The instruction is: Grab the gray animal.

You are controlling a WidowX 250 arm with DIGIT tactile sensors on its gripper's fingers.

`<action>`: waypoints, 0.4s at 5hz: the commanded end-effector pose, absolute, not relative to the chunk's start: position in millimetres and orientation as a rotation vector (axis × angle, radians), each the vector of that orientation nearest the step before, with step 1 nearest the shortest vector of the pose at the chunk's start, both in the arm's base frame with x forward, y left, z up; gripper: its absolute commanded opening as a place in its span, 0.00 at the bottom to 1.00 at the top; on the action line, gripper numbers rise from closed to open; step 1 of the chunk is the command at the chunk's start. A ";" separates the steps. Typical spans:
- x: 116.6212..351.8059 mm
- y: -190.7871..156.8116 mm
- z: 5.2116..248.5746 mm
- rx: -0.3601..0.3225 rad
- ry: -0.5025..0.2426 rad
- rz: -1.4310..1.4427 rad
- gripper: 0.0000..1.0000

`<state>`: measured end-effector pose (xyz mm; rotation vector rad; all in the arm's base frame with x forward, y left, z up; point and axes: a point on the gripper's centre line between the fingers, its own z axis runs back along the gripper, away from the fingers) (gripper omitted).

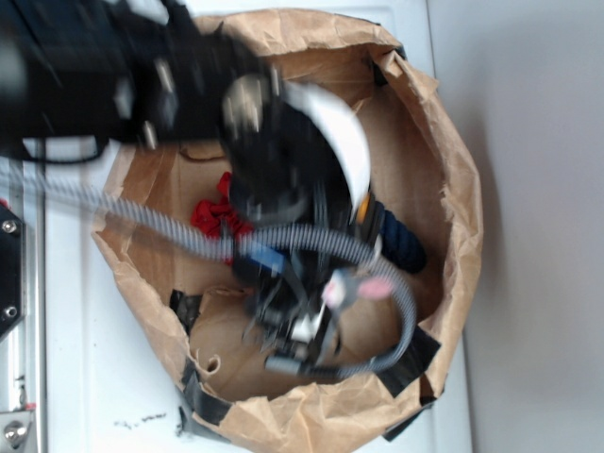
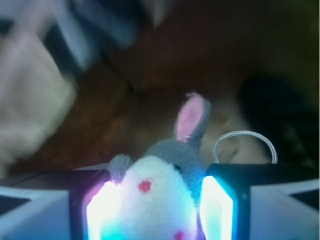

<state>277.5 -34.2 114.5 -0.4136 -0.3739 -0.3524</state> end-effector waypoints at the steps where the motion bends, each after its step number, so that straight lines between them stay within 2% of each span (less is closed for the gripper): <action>1: 283.8 24.4 172.5 -0.386 -0.400 -0.160 0.00; 2: 279.7 38.7 187.8 -0.269 -0.281 -0.084 0.00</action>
